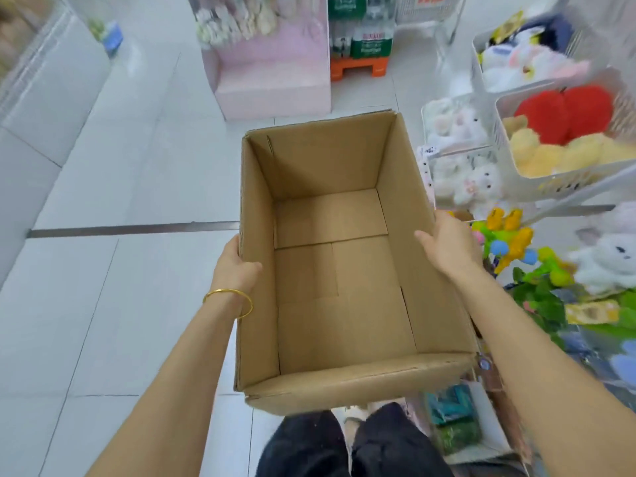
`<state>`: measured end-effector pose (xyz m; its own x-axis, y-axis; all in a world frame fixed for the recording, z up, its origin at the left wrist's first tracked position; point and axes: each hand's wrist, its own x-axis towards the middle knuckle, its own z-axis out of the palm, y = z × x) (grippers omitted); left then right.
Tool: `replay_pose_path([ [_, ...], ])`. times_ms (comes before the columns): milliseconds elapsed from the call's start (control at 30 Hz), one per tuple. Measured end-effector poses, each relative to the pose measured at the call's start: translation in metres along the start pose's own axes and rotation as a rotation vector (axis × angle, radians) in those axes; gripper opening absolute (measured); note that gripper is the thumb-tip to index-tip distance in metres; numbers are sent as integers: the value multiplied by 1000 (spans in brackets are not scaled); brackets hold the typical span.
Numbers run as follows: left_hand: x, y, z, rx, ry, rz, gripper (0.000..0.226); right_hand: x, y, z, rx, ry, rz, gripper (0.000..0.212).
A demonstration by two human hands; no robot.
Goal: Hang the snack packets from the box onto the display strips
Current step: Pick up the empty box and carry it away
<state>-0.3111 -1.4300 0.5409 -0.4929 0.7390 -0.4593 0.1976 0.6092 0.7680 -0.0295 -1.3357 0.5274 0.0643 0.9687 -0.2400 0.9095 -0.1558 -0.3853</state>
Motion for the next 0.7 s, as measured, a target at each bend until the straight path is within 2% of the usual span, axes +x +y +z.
replay_pose_path([
  [267, 246, 130, 33, -54, -9, -21, 46, 267, -97, -21, 18, -23, 21, 25],
  [433, 404, 253, 60, -35, -68, 23, 41, 434, -155, -56, 63, 1, 86, 26],
  [567, 522, 358, 98, 40, -140, 107, 41, 555, -172, -87, 111, 51, 168, 26],
  [700, 650, 452, 165, 125, -194, 153, 47, 697, -167, -102, 166, 87, 240, 26],
])
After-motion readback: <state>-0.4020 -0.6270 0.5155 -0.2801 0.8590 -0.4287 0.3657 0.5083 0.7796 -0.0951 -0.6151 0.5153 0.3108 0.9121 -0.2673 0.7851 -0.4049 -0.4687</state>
